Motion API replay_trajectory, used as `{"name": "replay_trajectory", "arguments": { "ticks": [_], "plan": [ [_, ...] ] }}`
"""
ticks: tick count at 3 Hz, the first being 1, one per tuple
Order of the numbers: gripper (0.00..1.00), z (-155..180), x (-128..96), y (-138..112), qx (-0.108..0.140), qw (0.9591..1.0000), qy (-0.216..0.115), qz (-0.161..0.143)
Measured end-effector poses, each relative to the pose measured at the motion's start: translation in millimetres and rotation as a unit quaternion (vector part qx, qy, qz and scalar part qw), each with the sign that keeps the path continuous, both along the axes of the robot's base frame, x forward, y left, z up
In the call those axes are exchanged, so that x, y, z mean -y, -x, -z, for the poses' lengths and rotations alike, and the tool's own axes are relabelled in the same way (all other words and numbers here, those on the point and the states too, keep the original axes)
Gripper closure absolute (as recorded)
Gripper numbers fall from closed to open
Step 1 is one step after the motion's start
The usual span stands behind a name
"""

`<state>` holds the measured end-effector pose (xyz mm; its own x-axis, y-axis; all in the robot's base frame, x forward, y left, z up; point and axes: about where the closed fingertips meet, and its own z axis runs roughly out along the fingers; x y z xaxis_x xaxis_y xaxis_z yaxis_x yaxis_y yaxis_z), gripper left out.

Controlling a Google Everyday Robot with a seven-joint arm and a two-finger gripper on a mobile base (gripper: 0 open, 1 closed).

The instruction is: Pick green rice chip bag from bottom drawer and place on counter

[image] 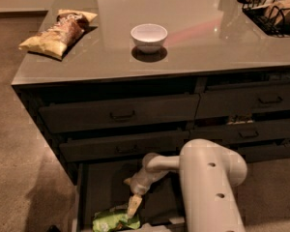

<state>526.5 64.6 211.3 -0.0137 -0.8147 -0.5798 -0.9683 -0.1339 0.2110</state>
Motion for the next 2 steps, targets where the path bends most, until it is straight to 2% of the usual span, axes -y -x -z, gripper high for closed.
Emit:
{"name": "replay_trajectory", "arguments": {
  "ticks": [1, 2],
  "plan": [
    [0.00, 22.8, -4.3, 5.7, 0.003, 0.9999, 0.005, -0.011],
    [0.07, 45.1, -9.0, 11.1, -0.004, 0.9997, 0.011, -0.020]
  ]
}}
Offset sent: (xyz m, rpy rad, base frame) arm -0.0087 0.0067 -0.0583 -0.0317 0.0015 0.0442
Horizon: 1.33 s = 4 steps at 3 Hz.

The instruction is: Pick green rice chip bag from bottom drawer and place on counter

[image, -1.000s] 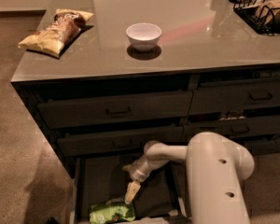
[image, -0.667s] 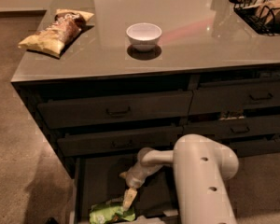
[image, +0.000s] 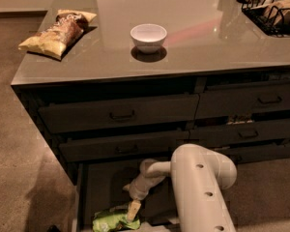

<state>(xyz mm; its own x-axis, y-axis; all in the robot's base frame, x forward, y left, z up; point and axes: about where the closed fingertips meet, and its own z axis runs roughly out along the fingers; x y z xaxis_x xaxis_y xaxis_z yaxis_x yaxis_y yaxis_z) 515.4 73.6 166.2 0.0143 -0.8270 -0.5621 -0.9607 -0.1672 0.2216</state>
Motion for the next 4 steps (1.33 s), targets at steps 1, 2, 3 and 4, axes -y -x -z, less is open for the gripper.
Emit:
{"name": "replay_trajectory", "arguments": {
  "ticks": [1, 2, 3, 4],
  "plan": [
    [0.10, 10.0, -6.7, 3.7, -0.008, 0.9999, 0.003, -0.006],
    [0.00, -3.9, -2.3, 4.2, -0.016, 0.9993, -0.005, 0.032],
    [0.00, -22.0, 2.3, 8.7, -0.022, 0.9983, -0.009, 0.054],
    [0.00, -29.4, -0.1, 21.3, -0.013, 0.9980, -0.012, 0.061]
  ]
}}
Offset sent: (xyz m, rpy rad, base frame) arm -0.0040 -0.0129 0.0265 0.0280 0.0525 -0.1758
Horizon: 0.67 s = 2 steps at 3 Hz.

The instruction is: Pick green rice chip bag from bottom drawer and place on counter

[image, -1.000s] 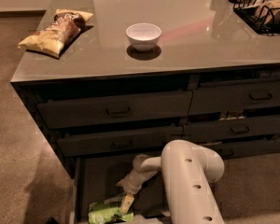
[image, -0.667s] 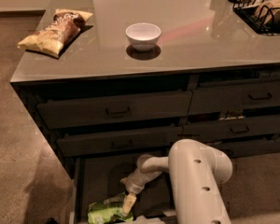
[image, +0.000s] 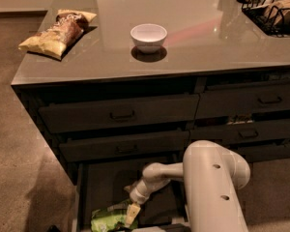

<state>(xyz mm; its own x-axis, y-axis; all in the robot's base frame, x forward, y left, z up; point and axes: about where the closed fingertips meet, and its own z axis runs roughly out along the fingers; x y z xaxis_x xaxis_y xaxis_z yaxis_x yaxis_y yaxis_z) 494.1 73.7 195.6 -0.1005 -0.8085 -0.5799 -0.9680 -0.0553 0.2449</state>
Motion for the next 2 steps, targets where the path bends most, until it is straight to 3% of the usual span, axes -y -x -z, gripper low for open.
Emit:
{"name": "replay_trajectory", "arguments": {
  "ticks": [1, 2],
  "plan": [
    [0.19, 0.8, -9.4, 8.4, 0.014, 0.9998, 0.002, -0.016],
    [0.26, 4.2, -14.1, 10.6, 0.028, 0.9991, -0.005, -0.032]
  ]
}}
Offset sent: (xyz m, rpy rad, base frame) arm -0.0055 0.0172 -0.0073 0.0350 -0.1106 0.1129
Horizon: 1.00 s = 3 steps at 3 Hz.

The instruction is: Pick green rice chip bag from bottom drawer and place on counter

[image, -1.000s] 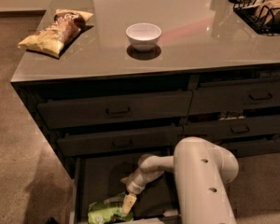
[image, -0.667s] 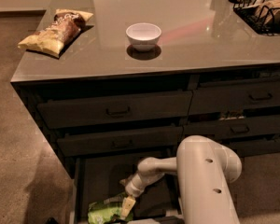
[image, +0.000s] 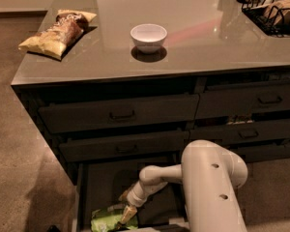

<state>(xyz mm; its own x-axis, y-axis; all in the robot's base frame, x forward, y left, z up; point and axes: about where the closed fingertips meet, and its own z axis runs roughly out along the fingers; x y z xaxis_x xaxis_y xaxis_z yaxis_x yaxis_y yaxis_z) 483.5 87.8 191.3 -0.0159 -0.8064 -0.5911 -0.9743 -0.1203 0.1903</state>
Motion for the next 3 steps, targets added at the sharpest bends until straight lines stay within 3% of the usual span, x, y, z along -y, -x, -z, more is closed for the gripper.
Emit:
{"name": "replay_trajectory", "arguments": {
  "ticks": [2, 3],
  "plan": [
    [0.12, 9.1, -4.1, 3.0, 0.011, 0.9994, -0.001, -0.033],
    [0.13, 13.7, -9.6, 5.2, 0.015, 0.9988, 0.003, -0.047]
  ]
}}
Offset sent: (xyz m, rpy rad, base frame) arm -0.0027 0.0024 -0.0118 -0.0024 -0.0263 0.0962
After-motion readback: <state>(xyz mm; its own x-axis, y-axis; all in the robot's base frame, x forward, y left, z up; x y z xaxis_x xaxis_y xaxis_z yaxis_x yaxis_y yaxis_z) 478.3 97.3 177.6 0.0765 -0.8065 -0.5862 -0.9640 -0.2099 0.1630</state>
